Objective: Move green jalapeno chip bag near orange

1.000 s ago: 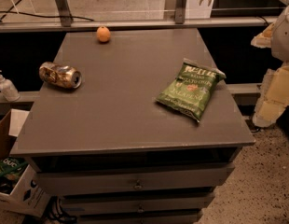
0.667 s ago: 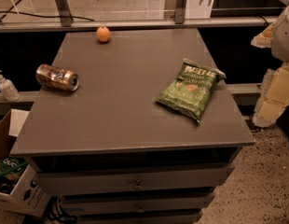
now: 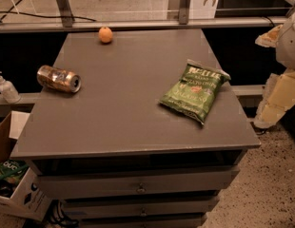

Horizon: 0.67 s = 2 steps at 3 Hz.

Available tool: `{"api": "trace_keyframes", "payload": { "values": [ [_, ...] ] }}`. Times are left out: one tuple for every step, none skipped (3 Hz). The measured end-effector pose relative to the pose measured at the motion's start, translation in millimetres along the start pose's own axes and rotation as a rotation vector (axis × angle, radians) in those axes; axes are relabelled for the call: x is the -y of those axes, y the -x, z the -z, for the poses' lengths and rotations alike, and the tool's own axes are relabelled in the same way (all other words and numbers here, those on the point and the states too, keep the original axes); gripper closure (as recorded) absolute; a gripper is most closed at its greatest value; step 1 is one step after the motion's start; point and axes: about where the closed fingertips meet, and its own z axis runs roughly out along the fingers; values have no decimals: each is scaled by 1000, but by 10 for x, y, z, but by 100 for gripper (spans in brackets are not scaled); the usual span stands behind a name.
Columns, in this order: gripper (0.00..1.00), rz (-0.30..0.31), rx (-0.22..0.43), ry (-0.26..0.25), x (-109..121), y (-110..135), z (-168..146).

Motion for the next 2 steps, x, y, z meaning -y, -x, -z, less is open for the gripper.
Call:
{"api": "trace_keyframes", "payload": {
  "values": [
    [0, -29, 93, -22, 189, 36, -359],
    [0, -67, 180, -43, 492, 139, -775]
  ]
}}
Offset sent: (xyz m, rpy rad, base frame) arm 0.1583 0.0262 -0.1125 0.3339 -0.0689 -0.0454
